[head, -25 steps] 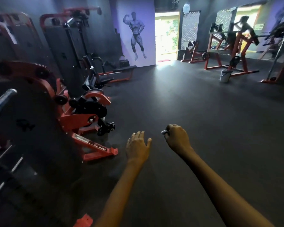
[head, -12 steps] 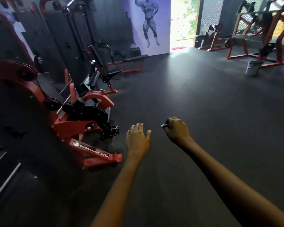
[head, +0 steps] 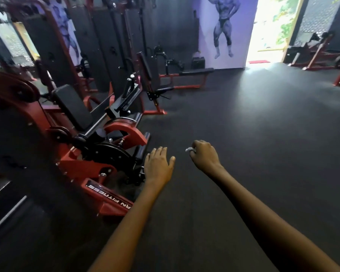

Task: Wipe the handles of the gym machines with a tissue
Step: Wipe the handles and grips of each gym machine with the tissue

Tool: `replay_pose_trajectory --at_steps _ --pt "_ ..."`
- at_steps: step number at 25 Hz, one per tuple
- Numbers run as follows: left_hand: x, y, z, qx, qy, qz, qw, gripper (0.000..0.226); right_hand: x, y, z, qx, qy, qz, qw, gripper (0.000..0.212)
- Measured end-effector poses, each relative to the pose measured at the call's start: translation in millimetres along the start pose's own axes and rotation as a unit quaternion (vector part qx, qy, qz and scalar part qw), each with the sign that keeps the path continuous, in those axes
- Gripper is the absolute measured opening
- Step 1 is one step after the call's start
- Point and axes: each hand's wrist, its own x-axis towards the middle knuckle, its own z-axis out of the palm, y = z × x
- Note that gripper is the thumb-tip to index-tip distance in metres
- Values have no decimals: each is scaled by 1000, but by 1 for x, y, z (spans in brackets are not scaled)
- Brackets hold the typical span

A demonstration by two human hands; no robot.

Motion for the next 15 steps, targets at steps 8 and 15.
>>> replay_pose_trajectory --at_steps 8,15 --pt "194 -21 81 22 7 -73 997 55 215 57 87 13 -60 -51 997 18" --pt "383 -59 121 -5 46 -113 992 56 415 75 154 4 -79 -91 993 23"
